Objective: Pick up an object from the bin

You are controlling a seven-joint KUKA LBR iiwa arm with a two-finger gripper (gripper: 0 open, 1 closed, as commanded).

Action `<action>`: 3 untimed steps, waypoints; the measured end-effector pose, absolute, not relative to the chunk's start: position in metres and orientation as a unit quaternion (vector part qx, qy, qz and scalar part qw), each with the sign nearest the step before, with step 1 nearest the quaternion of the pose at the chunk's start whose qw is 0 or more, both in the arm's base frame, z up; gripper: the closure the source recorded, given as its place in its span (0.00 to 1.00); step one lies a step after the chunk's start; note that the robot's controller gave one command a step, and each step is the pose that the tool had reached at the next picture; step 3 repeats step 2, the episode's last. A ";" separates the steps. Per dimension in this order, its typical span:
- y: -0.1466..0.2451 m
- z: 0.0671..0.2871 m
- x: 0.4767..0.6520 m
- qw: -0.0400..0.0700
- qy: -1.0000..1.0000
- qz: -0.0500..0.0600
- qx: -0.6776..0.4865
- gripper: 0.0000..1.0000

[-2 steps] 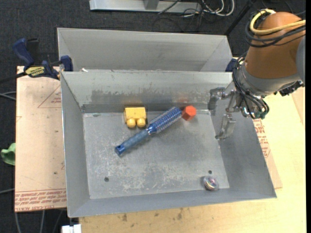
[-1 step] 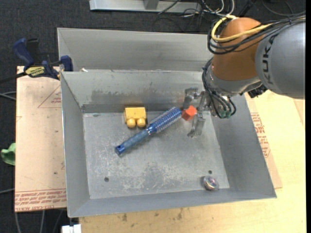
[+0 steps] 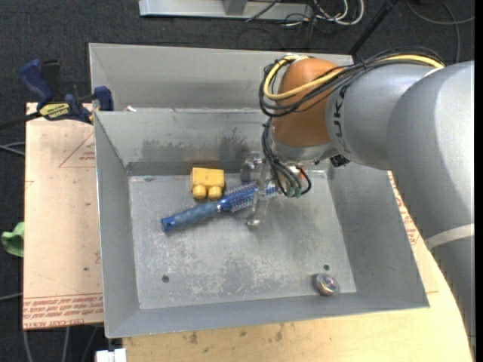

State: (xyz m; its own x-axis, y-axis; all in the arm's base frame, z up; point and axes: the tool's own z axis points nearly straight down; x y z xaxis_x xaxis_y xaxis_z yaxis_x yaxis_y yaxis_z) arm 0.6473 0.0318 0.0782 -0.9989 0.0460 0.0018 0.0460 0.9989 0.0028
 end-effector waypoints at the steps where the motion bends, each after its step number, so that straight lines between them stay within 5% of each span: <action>1: 0.029 0.082 0.647 0.000 -1.000 0.000 -0.024 1.00; 2: 0.026 0.208 0.634 -0.005 -1.000 0.000 0.011 1.00; 3: 0.026 0.208 0.634 -0.005 -1.000 0.000 0.011 1.00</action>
Offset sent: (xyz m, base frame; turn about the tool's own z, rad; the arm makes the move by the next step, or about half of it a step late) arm 0.0000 0.0000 0.0000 0.0000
